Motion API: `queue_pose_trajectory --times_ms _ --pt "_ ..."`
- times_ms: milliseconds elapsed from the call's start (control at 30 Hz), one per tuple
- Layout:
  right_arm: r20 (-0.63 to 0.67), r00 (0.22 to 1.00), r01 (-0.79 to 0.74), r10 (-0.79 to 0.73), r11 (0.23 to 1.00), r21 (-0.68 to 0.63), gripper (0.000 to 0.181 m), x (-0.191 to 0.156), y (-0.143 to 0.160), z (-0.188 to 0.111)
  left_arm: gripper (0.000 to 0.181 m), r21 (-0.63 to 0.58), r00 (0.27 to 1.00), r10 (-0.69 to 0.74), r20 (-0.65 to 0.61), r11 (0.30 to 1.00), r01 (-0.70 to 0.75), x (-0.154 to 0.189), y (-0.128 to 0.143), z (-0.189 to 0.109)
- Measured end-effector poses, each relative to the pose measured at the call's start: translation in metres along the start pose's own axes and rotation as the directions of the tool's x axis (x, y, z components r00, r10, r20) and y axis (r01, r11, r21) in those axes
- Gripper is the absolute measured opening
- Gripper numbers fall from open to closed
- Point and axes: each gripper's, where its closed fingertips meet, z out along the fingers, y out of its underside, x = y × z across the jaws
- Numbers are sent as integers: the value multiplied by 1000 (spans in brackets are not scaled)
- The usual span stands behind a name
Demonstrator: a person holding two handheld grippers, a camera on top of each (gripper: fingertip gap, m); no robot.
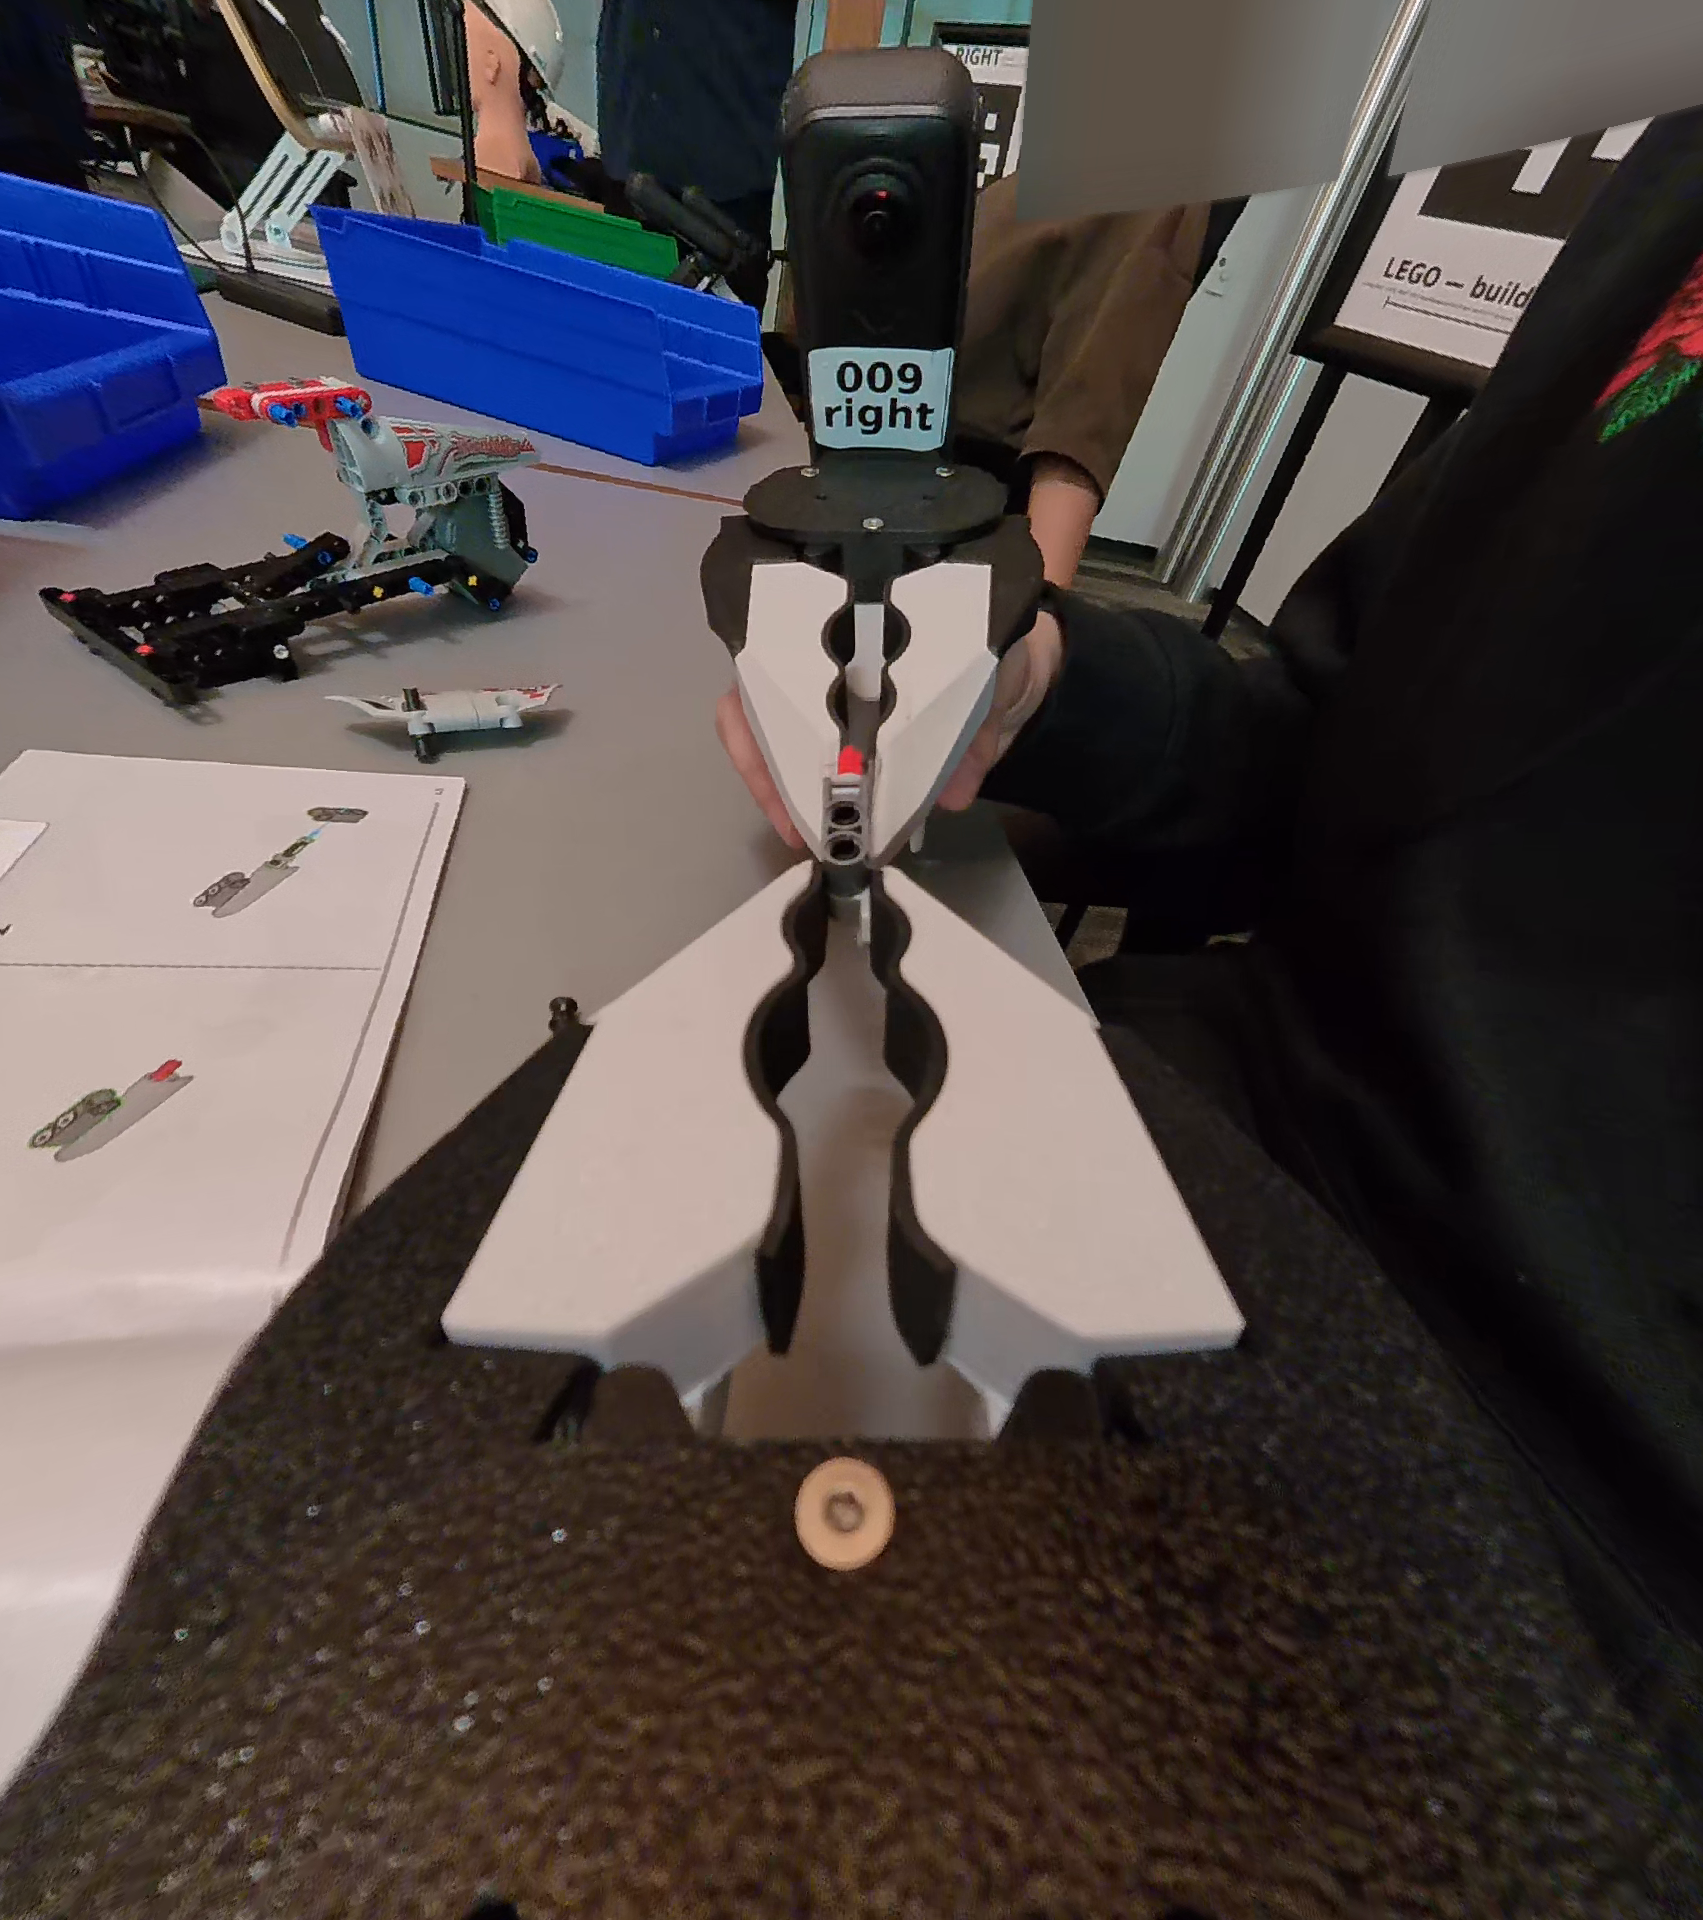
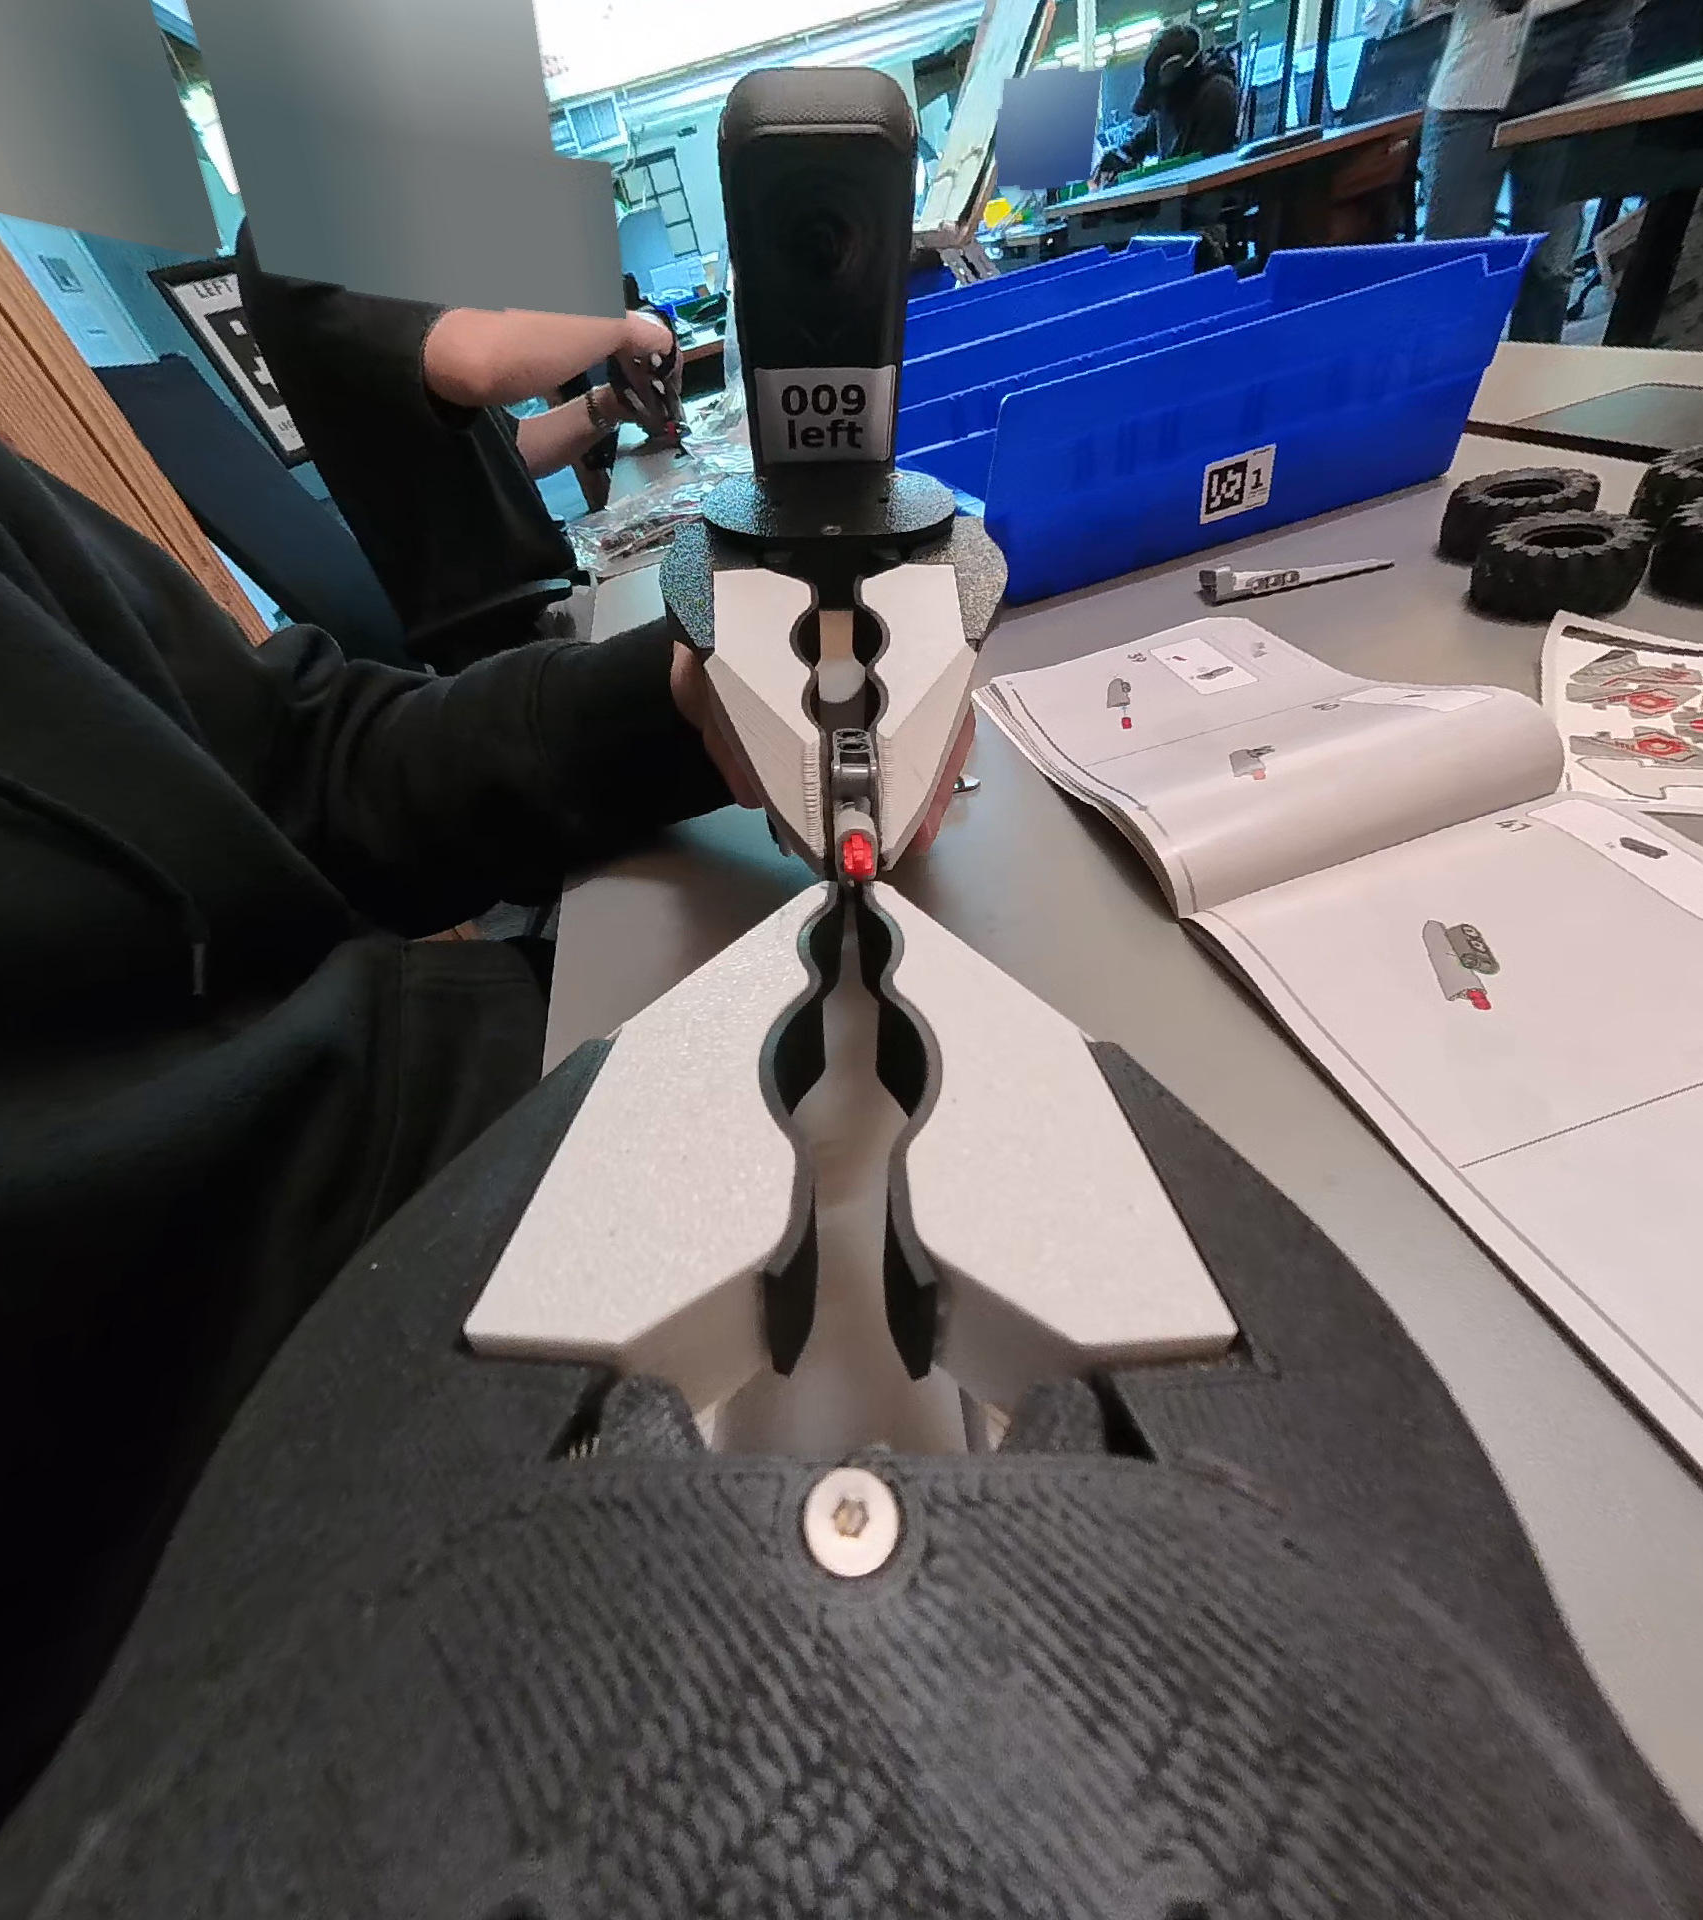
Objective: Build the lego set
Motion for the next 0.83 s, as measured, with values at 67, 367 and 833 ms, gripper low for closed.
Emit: queue_pose_trajectory --times_ms 67,367,833 --pt "6 1000 -1 1 1000 -1 1 -1 0 -1 5 -2 1000 2 -2 1000 -2 0 0 0" --pt "-235 969 30 -78 979 -200 10 47 25 -41 5 110 999 -51 -19 993 53 -4 -13 -13" --pt "18 932 277 -361 682 -677 21 74 63 -8 5 241 997 -70 -14 968 71 -13 -26 -42"
